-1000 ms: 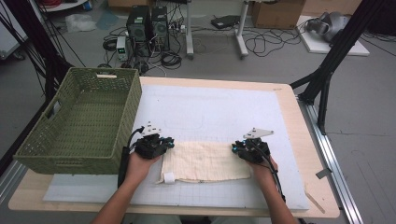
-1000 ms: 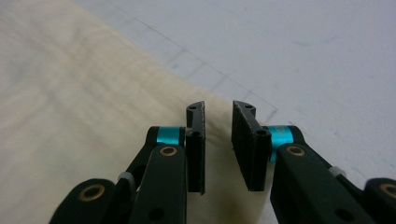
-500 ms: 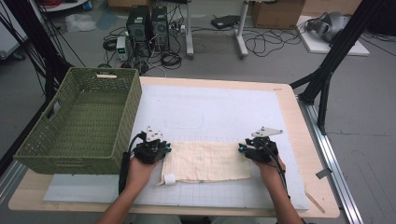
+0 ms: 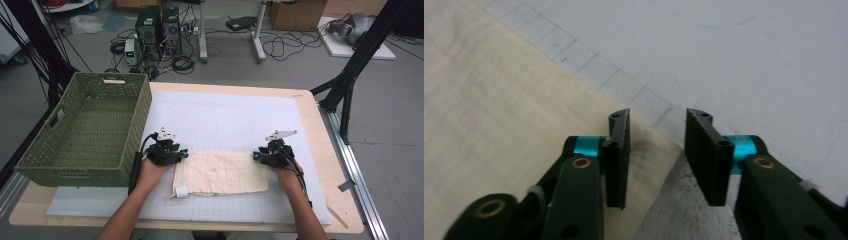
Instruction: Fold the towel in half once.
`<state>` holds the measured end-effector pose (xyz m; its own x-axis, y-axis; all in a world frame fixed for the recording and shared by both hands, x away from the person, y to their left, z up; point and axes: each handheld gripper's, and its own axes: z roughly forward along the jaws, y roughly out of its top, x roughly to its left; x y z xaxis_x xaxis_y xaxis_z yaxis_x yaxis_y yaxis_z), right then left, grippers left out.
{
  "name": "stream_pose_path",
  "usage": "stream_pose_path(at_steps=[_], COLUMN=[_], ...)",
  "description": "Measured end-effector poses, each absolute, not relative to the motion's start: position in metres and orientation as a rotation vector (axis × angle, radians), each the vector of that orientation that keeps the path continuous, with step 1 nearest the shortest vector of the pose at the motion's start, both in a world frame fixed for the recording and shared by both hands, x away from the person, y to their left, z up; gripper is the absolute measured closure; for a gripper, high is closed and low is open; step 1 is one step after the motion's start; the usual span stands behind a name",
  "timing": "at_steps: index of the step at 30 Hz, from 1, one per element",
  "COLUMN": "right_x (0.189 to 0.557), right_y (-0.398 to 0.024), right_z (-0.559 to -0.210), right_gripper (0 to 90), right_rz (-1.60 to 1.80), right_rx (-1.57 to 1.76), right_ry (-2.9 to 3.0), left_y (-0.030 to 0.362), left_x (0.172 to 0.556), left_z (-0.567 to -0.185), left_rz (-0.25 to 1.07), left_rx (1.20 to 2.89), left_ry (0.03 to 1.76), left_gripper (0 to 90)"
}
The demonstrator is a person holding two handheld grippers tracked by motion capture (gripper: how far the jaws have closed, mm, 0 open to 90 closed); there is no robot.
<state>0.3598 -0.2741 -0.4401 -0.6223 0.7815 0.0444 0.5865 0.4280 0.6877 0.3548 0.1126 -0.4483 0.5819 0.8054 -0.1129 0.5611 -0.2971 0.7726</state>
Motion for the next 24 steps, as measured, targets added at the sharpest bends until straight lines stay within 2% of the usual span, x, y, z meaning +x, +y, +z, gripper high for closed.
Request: stream_pose_path(at_steps=[2, 3, 5, 9, 15, 24], right_x=[0.359, 0.359, 0.356, 0.354, 0.363, 0.388], right_y=[-0.276, -0.276, -0.272, -0.268, -0.261, -0.254], right_z=[-0.440, -0.439, -0.438, -0.432, -0.427, -0.438], right_gripper=[74.7, 84.3, 84.9, 85.5, 85.6, 85.4], right_rz=[1.022, 1.033, 1.011, 1.004, 1.025, 0.972], right_rx=[1.266, 1.273, 1.234, 1.155, 1.137, 1.169], right_ry=[2.398, 2.418, 2.442, 2.386, 2.282, 2.195], left_y=[0.113, 0.112, 0.111, 0.118, 0.122, 0.119], left_x=[0.354, 0.353, 0.355, 0.360, 0.376, 0.392], left_z=[-0.448, -0.446, -0.444, -0.437, -0.428, -0.448], left_rz=[0.328, 0.342, 0.360, 0.414, 0.472, 0.502], left_rx=[1.988, 2.000, 2.004, 1.875, 1.821, 1.776], left_ry=[1.100, 1.102, 1.120, 1.156, 1.141, 1.177], left_gripper=[80.8, 85.5, 86.6, 86.7, 86.6, 86.4])
